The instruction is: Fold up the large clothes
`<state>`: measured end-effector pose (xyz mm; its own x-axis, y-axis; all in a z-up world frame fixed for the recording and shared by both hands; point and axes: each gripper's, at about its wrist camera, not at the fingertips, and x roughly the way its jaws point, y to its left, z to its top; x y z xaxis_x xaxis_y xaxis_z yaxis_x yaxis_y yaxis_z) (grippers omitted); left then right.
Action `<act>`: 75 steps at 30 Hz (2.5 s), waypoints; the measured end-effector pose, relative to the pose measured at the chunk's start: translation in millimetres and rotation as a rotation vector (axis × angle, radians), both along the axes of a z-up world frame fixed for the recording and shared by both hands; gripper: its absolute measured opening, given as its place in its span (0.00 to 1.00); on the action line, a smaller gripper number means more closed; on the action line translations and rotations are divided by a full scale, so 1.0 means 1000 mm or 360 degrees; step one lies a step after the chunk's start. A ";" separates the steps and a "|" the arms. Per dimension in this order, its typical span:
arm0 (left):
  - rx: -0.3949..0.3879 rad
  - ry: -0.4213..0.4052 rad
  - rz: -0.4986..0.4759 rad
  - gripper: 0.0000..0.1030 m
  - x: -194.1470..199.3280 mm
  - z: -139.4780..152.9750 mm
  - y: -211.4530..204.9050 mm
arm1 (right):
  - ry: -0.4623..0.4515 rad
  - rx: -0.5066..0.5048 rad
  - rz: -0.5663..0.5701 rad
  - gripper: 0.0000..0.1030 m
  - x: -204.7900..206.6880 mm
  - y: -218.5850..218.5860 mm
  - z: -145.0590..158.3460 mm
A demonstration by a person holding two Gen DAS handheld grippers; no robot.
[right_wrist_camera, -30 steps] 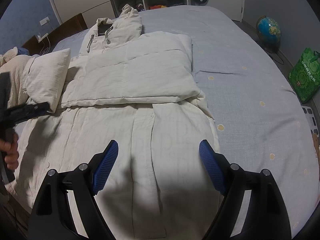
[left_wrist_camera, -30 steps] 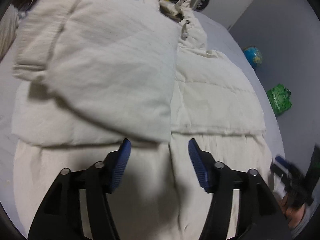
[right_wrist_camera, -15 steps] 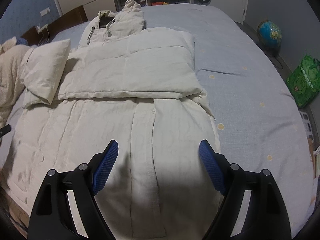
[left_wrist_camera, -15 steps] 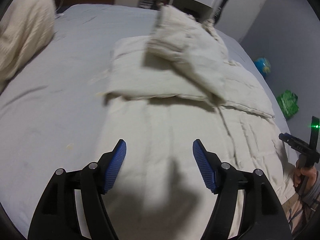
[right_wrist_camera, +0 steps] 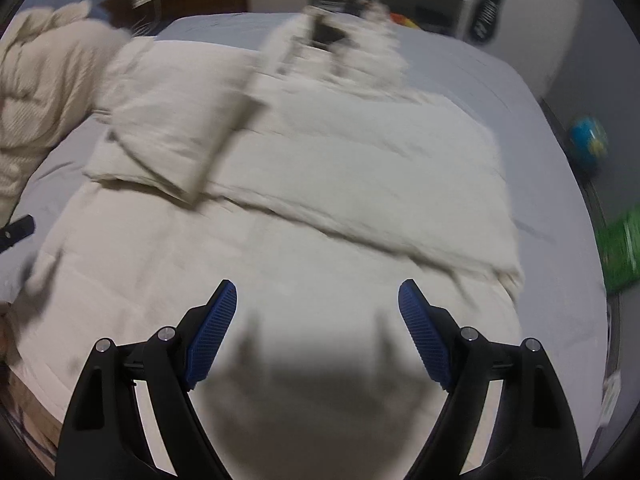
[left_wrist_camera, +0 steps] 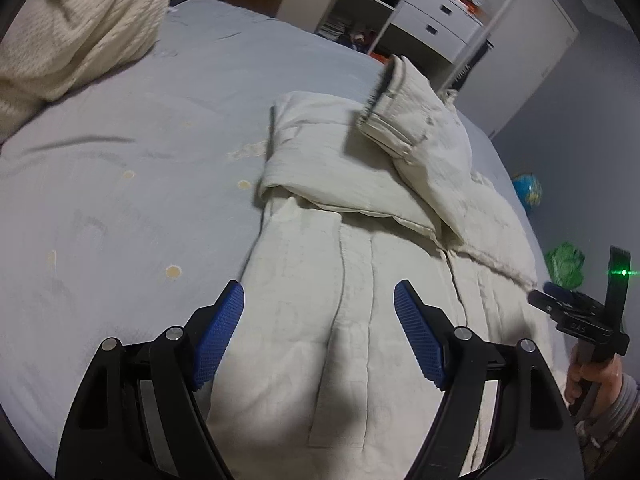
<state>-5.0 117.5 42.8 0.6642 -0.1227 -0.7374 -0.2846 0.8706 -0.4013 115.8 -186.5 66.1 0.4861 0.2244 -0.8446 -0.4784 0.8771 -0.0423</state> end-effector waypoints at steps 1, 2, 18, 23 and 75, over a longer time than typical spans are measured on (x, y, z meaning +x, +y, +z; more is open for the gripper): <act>-0.0013 0.0000 0.0007 0.72 -0.001 0.000 0.002 | -0.0014 -0.0011 0.0048 0.77 -0.001 0.024 0.005; -0.0025 -0.0002 0.0017 0.72 -0.002 -0.001 0.004 | -0.0026 -0.0020 0.0082 0.77 0.000 0.038 0.008; -0.0113 0.0001 0.0059 0.72 -0.007 -0.006 0.015 | -0.0196 -0.0383 0.0414 0.77 0.022 0.243 0.019; -0.0156 0.0006 0.0087 0.72 -0.007 -0.010 0.020 | -0.0207 -0.0559 0.0345 0.77 0.034 0.258 -0.005; 0.0036 0.0157 0.0062 0.83 0.003 -0.018 0.003 | 0.0317 0.0674 -0.0716 0.40 0.070 -0.170 -0.009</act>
<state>-1.9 120.1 25.1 0.5923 -0.0809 -0.8016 -0.3555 0.8666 -0.3502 185.7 -356.1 57.2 0.4534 0.3690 -0.8113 -0.0233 0.9149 0.4031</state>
